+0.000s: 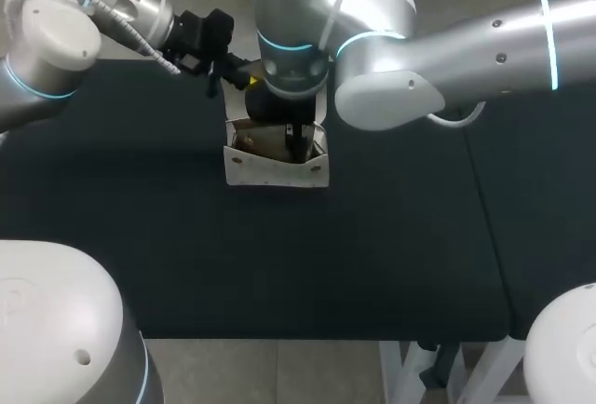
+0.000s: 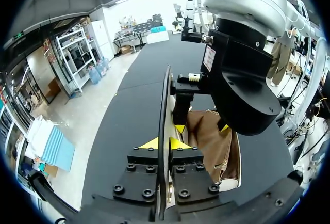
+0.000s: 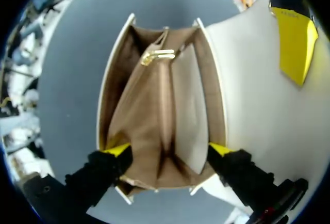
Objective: Pick up the bag, open it, inspect its contents, close it, and place it on the opposite side
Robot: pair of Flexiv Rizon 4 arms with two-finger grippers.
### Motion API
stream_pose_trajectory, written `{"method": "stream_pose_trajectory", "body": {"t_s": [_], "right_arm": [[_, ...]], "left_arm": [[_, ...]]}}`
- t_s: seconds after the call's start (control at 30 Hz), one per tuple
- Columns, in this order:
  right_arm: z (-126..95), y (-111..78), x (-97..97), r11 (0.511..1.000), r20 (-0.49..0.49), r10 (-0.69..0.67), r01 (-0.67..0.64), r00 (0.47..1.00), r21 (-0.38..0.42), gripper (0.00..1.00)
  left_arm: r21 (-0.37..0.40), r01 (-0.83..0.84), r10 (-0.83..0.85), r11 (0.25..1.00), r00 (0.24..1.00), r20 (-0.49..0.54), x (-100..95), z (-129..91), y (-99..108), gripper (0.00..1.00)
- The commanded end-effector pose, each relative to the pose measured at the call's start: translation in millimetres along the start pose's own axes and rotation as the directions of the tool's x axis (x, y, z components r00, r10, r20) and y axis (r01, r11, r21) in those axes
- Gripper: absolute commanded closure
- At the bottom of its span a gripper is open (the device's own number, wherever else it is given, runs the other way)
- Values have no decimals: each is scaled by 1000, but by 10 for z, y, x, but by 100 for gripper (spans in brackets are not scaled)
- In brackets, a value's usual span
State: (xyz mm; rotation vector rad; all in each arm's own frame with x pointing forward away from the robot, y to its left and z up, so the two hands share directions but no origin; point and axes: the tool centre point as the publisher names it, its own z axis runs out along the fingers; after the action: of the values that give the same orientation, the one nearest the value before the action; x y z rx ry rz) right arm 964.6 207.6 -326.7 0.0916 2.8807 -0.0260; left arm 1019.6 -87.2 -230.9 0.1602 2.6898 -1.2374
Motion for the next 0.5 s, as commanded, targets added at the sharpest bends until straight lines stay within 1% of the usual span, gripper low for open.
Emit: {"method": "stream_pose_trajectory", "body": {"t_s": [0.03,0.5], "right_arm": [[90,-9,10,1000,0,1,-1,1000,5,0],[92,-9,0,1000,1,0,-1,1000,8,0]], "left_arm": [[3,0,0,1000,1000,-1,-17,-24,1,100],[1,-2,2,1000,1000,-2,-12,-18,-2,100]]}}
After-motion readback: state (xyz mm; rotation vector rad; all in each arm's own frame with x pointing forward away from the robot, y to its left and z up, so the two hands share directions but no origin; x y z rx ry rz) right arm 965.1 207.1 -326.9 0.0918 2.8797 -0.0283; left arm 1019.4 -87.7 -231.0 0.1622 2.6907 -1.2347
